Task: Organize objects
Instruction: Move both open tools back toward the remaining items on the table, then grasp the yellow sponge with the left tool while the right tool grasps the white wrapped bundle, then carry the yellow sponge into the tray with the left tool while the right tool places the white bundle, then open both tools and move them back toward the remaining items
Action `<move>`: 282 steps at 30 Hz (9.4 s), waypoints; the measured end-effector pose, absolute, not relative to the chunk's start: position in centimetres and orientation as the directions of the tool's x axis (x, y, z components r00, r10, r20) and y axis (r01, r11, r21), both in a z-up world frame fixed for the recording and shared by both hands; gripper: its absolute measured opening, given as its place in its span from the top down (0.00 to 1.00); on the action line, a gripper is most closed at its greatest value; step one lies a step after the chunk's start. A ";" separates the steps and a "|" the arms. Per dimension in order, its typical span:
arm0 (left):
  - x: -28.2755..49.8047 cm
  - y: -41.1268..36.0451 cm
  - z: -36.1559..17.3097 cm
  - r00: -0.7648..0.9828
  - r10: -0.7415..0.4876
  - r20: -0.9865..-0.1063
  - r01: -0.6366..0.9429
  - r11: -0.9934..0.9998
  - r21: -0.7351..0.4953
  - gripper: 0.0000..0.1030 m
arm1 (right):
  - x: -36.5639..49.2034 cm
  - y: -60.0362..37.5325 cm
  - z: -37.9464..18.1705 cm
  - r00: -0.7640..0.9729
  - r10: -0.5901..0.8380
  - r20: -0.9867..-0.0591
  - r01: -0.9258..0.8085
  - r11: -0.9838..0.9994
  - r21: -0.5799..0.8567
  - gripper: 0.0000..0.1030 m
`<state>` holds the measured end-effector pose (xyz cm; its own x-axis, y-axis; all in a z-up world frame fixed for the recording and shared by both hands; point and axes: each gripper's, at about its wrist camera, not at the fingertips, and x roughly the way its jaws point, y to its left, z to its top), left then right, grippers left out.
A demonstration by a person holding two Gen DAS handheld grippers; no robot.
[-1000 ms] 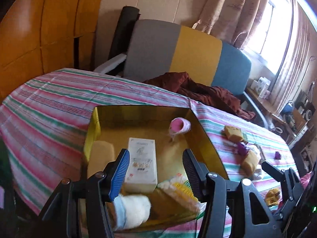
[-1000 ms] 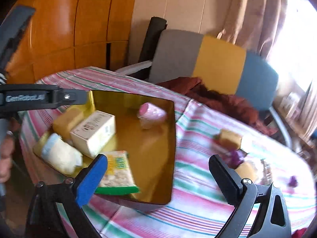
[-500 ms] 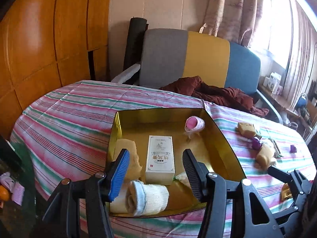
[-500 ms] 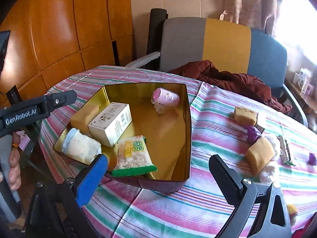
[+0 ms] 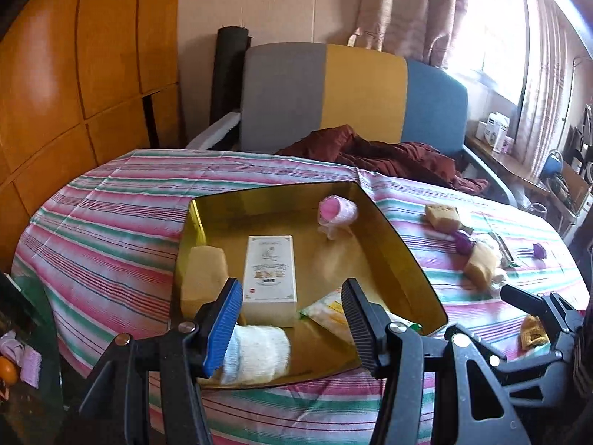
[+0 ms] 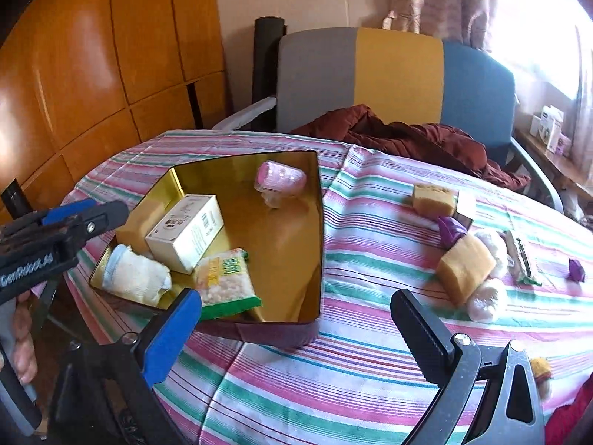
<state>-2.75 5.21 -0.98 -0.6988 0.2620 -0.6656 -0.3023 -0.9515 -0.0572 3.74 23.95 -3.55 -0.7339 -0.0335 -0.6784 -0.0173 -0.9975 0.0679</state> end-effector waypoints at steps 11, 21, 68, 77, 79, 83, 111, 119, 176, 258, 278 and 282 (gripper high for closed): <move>-3.5 6.2 -2.0 -0.602 0.364 -0.711 -0.359 -0.918 -0.167 0.45 | 4.5 30.6 -3.7 -0.710 0.032 -0.704 -0.175 -0.976 0.132 0.00; -3.2 9.9 -1.2 -0.546 0.445 -0.710 -0.479 -0.861 -0.171 0.45 | 6.2 41.7 -3.7 -0.645 0.105 -0.757 -0.417 -0.879 0.233 0.00; -10.1 38.2 -11.4 -0.110 0.490 -0.865 -0.725 -0.634 -0.267 0.47 | 4.9 56.9 -6.1 -0.591 0.131 -0.796 -0.589 -0.744 0.315 0.00; -7.2 32.1 -11.5 -0.168 0.541 -0.824 -0.673 -0.674 -0.305 0.48 | 4.1 55.8 -6.4 -0.575 0.126 -0.808 -0.555 -0.786 0.272 0.00; -6.9 31.7 -11.6 -0.188 0.555 -0.810 -0.680 -0.669 -0.300 0.48 | 3.9 55.3 -6.6 -0.571 0.119 -0.812 -0.539 -0.801 0.261 0.00; -7.1 32.0 -11.8 -0.190 0.547 -0.816 -0.675 -0.676 -0.296 0.48 | 3.2 53.8 -6.9 -0.557 0.117 -0.822 -0.492 -0.844 0.213 0.01; -6.6 31.8 -12.0 -0.215 0.597 -0.773 -0.698 -0.648 -0.306 0.49 | -7.1 48.1 -9.9 -0.433 0.055 -0.900 -0.218 -0.975 0.045 0.65; -4.9 30.6 -9.9 -0.235 0.591 -0.772 -0.709 -0.647 -0.280 0.50 | -2.3 47.3 -5.0 -0.549 0.075 -0.832 -0.243 -0.967 0.073 0.65; -5.5 4.4 -6.8 -0.454 0.438 -0.776 -0.310 -0.894 -0.324 0.44 | -3.5 24.6 -4.4 -0.575 -0.243 -0.782 0.065 -0.966 0.252 0.19; -2.0 2.9 -1.4 -0.701 0.204 -0.684 -0.199 -0.976 -0.087 0.34 | 0.9 23.2 -4.4 -0.610 -0.220 -0.761 0.061 -0.971 0.232 0.04; -2.3 4.5 -2.2 -0.642 0.272 -0.717 -0.266 -0.956 -0.125 0.35 | 1.6 25.6 -5.3 -0.606 -0.197 -0.771 0.001 -0.969 0.247 0.03; -2.5 5.5 -1.9 -0.630 0.287 -0.721 -0.299 -0.947 -0.116 0.35 | 1.9 26.6 -5.2 -0.610 -0.184 -0.771 -0.021 -0.968 0.248 0.03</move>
